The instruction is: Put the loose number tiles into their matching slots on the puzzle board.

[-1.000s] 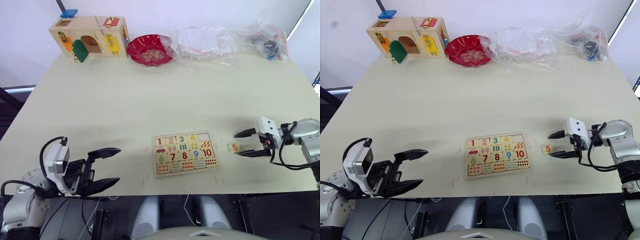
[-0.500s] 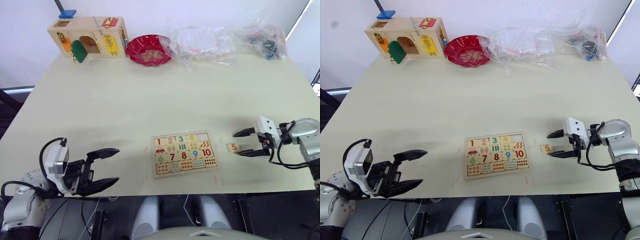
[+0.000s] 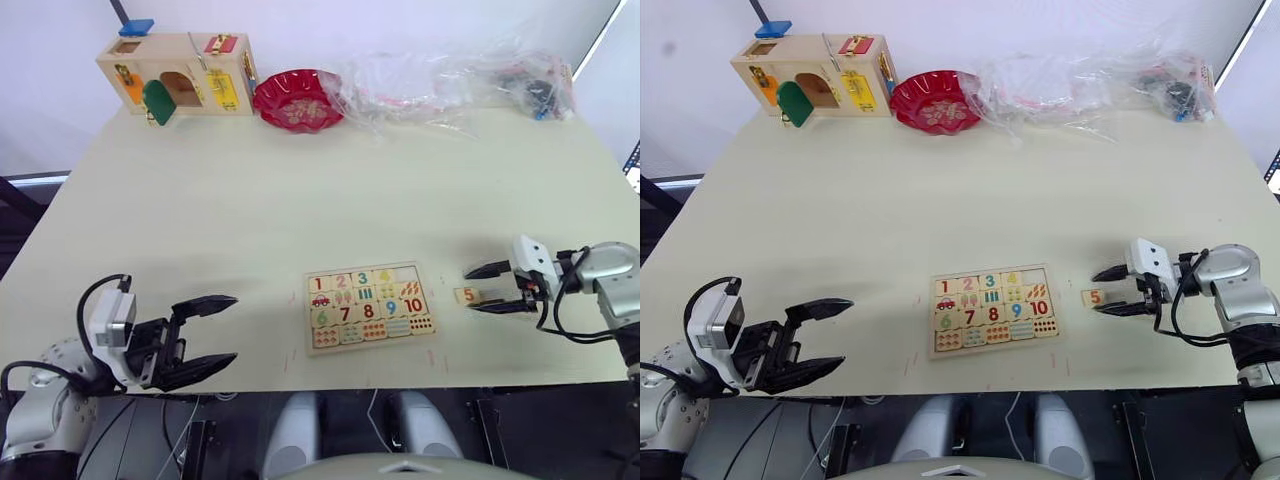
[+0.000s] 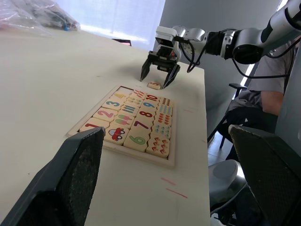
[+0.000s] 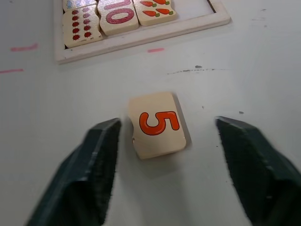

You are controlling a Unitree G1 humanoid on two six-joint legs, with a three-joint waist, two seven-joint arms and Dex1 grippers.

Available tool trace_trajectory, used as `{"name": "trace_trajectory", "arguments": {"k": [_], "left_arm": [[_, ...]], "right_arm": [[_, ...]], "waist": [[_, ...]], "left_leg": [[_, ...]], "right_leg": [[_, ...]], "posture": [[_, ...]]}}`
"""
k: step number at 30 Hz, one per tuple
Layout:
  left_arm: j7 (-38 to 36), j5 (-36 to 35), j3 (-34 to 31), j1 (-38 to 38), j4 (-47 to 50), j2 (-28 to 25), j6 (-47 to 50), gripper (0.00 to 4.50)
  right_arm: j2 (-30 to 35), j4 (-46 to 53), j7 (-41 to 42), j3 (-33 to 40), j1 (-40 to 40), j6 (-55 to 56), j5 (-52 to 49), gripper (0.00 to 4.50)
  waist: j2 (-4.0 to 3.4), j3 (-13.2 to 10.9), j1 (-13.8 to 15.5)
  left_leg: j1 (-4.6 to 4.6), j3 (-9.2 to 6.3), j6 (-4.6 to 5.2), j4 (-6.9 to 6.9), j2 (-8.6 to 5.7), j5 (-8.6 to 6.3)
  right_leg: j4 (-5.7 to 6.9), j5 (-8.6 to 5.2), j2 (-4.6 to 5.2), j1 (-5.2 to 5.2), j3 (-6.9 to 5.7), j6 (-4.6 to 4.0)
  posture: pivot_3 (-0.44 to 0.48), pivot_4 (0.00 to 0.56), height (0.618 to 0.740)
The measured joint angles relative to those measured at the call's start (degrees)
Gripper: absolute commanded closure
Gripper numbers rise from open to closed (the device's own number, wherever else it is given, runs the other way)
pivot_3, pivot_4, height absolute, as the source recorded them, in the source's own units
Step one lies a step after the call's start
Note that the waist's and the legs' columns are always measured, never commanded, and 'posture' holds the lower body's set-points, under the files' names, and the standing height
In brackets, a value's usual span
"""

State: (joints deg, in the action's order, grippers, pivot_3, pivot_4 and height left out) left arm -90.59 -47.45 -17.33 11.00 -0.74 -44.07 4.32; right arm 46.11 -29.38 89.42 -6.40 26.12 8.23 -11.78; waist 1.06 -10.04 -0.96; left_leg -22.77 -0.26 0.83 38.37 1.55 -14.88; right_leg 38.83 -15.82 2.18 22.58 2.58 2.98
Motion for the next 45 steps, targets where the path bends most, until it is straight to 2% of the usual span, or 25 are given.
{"name": "trace_trajectory", "arguments": {"k": [3,10,14,18,21,22,25,27,29,32,36,40,45], "left_arm": [[-0.01,0.01,0.01,-0.08,0.0,0.0,-0.01,0.0],[-0.02,0.01,0.02,-0.11,-0.02,0.0,-0.11,0.0],[-0.02,0.01,0.02,-0.21,-0.26,-0.02,-0.23,0.0],[-0.03,0.02,-0.02,-0.27,-0.65,-0.02,-0.71,0.0],[-0.03,0.03,-0.03,-0.25,-0.82,-0.01,-0.95,0.0],[-0.04,0.05,-0.04,-0.15,-1.24,0.04,-1.12,0.0],[-0.05,0.07,-0.11,-0.23,-1.49,0.06,-1.45,0.0],[-0.05,0.07,-0.09,-0.44,-1.79,0.07,-1.64,0.0],[-0.06,0.07,-0.14,-0.29,-2.3,0.02,-2.01,0.0],[-0.06,0.08,-0.15,-0.35,-2.6,0.0,-2.22,0.0],[-0.08,0.11,-0.36,-0.3,-2.71,0.08,-2.41,0.0],[-0.08,0.13,-0.58,0.07,-2.71,0.83,-2.47,0.0],[-0.08,0.14,-1.08,0.41,-2.46,1.81,-2.45,0.0]], "right_arm": [[0.08,0.85,-0.13,0.2,-0.8,0.0,-0.01,3.59],[0.46,3.08,-0.73,0.6,-2.29,-0.17,-0.07,3.6],[1.76,10.63,-2.5,0.69,-4.73,-4.81,-0.21,3.6],[4.46,25.36,-8.53,1.25,-5.28,-17.34,-0.97,3.6],[5.84,32.85,-10.68,1.11,-3.71,-25.08,-1.63,3.6],[7.89,39.16,-13.06,-1.2,-0.38,-35.16,-0.68,3.6],[9.44,46.13,-14.56,-5.98,7.27,-49.44,0.11,3.6],[9.47,48.64,-14.7,-8.84,11.37,-55.25,0.11,3.6],[9.5,49.45,-14.34,-13.91,17.0,-61.0,0.6,3.6],[9.4,48.69,-13.69,-18.51,22.45,-62.38,2.83,3.6],[5.15,43.35,-13.22,-25.97,30.45,-61.37,6.93,3.6],[3.04,39.25,-12.32,-30.57,32.14,-59.77,9.59,3.6],[0.62,36.55,-10.91,-35.5,33.08,-57.58,12.67,3.6]], "waist": [[0.0,0.0,0.02],[0.0,0.0,0.05],[-0.08,-0.05,0.07],[-0.18,-0.11,-0.11],[-0.2,-0.12,-0.07],[-0.23,-0.14,-0.05],[-0.25,-0.15,-0.05],[-0.24,-0.15,-0.01],[-0.25,-0.16,0.08],[-0.25,-0.16,0.06],[-0.23,-0.15,-0.55],[-0.23,-0.15,-0.74],[-0.23,-0.15,-1.11]], "left_leg": [[0.0,-0.01,0.0,0.0,0.0,0.0],[0.0,-0.02,0.0,-0.01,0.0,0.0],[-0.03,-0.03,0.0,-0.01,-0.01,0.0],[-0.03,-0.03,0.0,-0.01,0.0,0.0],[-0.03,-0.05,0.0,-0.01,0.0,0.0],[-0.04,-0.05,0.0,-0.01,0.0,0.0],[-0.11,-0.07,0.0,-0.03,-0.01,0.0],[-0.13,-0.1,0.0,-0.07,-0.04,0.0],[-0.22,-0.14,0.0,-0.09,-0.1,0.0],[-0.33,-0.18,0.0,-0.11,-0.17,-0.01],[-0.53,-0.2,0.0,-0.1,-0.16,0.0],[-1.08,-0.33,0.0,0.01,-0.23,0.01],[-1.1,-0.27,0.0,-0.03,-0.26,0.0]], "right_leg": [[0.0,0.0,0.0,0.0,-0.01,0.0],[0.0,0.0,0.01,-0.01,-0.02,0.0],[0.0,0.0,0.02,0.01,-0.02,0.0],[0.02,0.0,0.03,0.05,0.0,0.0],[0.01,-0.01,0.04,0.06,-0.02,-0.01],[0.01,-0.01,0.08,0.08,-0.02,-0.02],[-0.02,-0.12,0.42,0.16,-0.06,-0.21],[-0.05,-0.13,0.46,0.16,-0.11,-0.22],[-0.07,-0.12,0.55,0.21,-0.18,-0.2],[-0.13,-0.04,0.61,0.28,-0.25,-0.05],[-0.03,-0.02,0.57,0.51,-0.26,-0.03],[0.03,0.0,0.43,0.98,-0.4,0.0],[0.01,0.0,0.48,1.0,-0.41,0.01]], "posture": [[0.0,0.15,0.74],[0.0,0.15,0.74],[0.0,0.15,0.74],[0.0,0.15,0.74],[0.0,0.15,0.74],[0.0,0.15,0.74],[0.0,0.15,0.74],[0.0,0.15,0.74],[0.0,0.15,0.74],[0.0,0.15,0.74],[0.0,0.15,0.74],[0.0,0.15,0.74],[0.0,0.15,0.74]]}}
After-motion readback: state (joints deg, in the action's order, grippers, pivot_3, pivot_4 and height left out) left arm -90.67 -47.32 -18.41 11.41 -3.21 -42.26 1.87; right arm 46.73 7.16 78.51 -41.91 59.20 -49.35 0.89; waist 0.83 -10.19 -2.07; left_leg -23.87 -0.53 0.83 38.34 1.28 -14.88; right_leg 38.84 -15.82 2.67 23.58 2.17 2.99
